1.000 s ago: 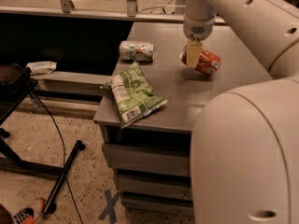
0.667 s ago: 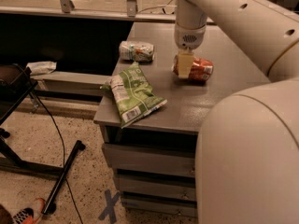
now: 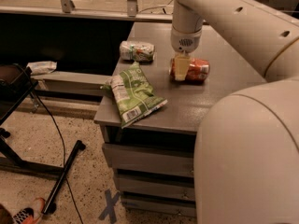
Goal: Knock coke can over
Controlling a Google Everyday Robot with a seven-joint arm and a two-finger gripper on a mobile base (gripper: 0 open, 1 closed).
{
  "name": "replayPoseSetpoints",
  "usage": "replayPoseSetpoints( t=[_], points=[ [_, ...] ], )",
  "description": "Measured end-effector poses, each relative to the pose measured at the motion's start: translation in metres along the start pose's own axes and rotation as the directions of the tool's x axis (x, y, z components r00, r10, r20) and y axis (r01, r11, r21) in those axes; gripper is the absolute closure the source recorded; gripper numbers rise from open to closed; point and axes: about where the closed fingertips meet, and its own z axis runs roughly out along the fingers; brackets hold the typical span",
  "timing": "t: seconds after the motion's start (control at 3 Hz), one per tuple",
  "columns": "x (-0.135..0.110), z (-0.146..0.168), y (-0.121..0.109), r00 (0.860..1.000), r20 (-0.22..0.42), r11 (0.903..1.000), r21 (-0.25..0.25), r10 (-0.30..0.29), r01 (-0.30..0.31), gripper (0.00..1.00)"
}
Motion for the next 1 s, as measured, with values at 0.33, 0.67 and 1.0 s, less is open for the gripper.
replayPoseSetpoints(
  t=[0.33, 0.67, 1.0],
  points=[
    [-0.001, 0.003, -0.002, 1.000, 0.003, 1.0000, 0.005, 0.000, 0.000, 0.03],
    [-0.002, 0.004, -0.003, 1.000, 0.004, 1.0000, 0.007, -0.001, 0.001, 0.00],
    [-0.004, -0.018, -0.001, 1.000, 0.022, 0.9994, 0.030, -0.019, 0.018, 0.00]
  ],
)
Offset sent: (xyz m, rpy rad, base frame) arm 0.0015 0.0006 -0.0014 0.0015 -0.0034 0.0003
